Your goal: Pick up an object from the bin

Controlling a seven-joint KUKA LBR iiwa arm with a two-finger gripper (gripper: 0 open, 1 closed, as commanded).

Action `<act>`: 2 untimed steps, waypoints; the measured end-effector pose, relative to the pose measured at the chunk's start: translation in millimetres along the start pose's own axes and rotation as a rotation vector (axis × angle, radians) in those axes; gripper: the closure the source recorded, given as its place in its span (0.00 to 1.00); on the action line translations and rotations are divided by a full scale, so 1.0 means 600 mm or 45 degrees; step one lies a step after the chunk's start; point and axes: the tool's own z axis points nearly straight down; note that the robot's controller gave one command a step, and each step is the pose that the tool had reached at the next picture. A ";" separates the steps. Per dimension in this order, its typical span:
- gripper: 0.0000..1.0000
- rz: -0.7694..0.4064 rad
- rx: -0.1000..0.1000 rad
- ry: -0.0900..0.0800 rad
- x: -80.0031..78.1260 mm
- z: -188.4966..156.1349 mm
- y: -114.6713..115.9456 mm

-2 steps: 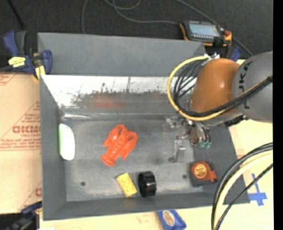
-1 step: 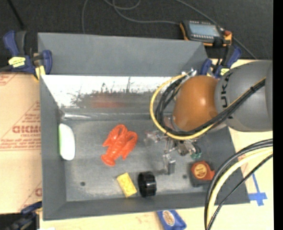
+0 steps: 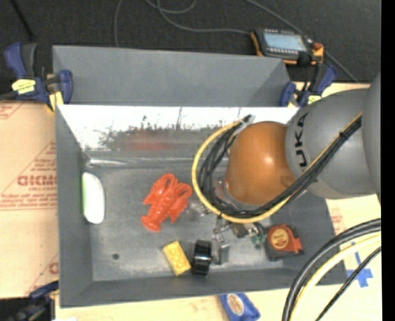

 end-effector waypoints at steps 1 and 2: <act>0.00 -0.270 0.001 0.000 0.007 0.008 0.048; 0.00 -0.419 0.006 -0.013 0.013 0.051 0.086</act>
Offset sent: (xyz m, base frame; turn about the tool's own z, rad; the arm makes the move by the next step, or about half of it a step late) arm -0.0305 0.0575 -0.0432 -0.2949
